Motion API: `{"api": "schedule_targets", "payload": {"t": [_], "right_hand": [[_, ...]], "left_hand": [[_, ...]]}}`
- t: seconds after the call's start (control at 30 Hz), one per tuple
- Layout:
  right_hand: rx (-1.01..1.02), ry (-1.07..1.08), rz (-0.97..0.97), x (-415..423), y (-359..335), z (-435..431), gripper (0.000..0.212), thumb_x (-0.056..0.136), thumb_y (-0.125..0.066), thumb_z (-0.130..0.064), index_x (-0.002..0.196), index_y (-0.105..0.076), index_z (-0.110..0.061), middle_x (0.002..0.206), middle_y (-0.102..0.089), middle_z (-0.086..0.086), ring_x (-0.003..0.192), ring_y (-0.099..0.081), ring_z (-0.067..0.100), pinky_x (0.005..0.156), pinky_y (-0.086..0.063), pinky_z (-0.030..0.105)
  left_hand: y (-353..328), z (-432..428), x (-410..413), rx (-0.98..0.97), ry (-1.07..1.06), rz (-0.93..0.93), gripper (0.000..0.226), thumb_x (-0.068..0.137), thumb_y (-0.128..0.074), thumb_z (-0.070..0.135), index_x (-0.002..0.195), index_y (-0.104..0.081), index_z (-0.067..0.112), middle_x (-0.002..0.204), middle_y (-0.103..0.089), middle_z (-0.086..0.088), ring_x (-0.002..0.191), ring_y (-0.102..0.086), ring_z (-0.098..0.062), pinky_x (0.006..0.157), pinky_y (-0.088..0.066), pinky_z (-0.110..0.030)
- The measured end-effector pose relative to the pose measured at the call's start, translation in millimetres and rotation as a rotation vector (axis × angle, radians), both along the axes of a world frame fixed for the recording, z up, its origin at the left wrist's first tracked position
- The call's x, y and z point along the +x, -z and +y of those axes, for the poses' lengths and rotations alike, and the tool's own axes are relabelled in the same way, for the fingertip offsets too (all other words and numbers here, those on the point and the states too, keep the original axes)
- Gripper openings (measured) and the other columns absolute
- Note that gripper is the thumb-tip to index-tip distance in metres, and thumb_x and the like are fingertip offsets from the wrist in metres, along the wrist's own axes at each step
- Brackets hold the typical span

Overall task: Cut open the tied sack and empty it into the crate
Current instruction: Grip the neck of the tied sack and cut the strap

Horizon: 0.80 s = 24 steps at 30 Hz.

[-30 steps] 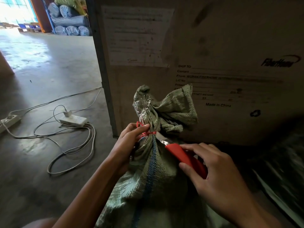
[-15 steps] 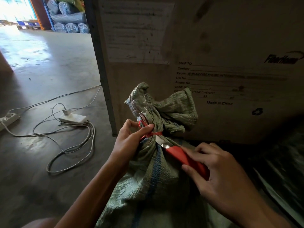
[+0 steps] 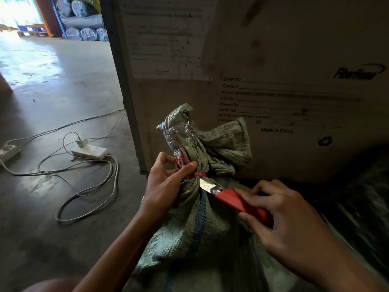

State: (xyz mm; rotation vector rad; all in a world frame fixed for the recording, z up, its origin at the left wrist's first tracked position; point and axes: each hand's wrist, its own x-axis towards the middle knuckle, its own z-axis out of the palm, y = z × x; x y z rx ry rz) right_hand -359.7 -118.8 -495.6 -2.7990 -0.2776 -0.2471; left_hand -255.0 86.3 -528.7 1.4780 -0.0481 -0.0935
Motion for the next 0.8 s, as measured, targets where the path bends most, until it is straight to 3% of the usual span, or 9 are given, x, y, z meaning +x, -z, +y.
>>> {"api": "schedule_targets", "payload": {"t": [0.3,0.47,0.63,0.8], "right_hand": [[0.11,0.061,-0.09,1,8,5,0.05,0.085,-0.07,-0.042,0.134,-0.058,-0.04,0.104,-0.056,-0.02,0.099,-0.047,0.002,0.08,-0.049,0.026],[0.123,0.086,-0.129,2,12,10,0.051,0.084,-0.069,-0.047,0.133,-0.058,-0.039,0.106,-0.055,-0.021,0.101,-0.047,0.0,0.079,-0.05,0.026],[0.103,0.115,-0.167,2,18,15,0.051,0.081,-0.071,-0.049,0.129,-0.057,-0.04,0.104,-0.054,-0.022,0.098,-0.049,0.001,0.072,-0.05,0.024],[0.074,0.105,-0.213,1,21,13,0.049,0.082,-0.062,-0.051,0.128,-0.056,-0.037,0.102,-0.052,-0.02,0.093,-0.048,0.001,0.069,-0.051,0.021]], "left_hand": [[2,-3,1,-0.043,-0.028,0.048,0.033,0.088,-0.074,0.024,0.108,-0.055,0.004,0.07,-0.078,0.005,0.056,-0.07,-0.002,0.047,-0.052,-0.015],[2,-4,1,-0.152,-0.047,0.115,0.029,0.088,-0.074,0.025,0.105,-0.059,0.007,0.076,-0.079,-0.002,0.059,-0.074,-0.011,0.046,-0.053,-0.019],[5,-8,2,-0.199,-0.072,0.153,0.047,0.071,-0.08,0.037,0.103,-0.061,0.008,0.094,-0.079,-0.016,0.075,-0.076,-0.027,0.062,-0.06,-0.036],[8,-10,1,-0.171,-0.063,0.128,0.067,0.055,-0.083,0.05,0.103,-0.06,0.009,0.099,-0.078,-0.018,0.082,-0.075,-0.031,0.075,-0.061,-0.043]]}}
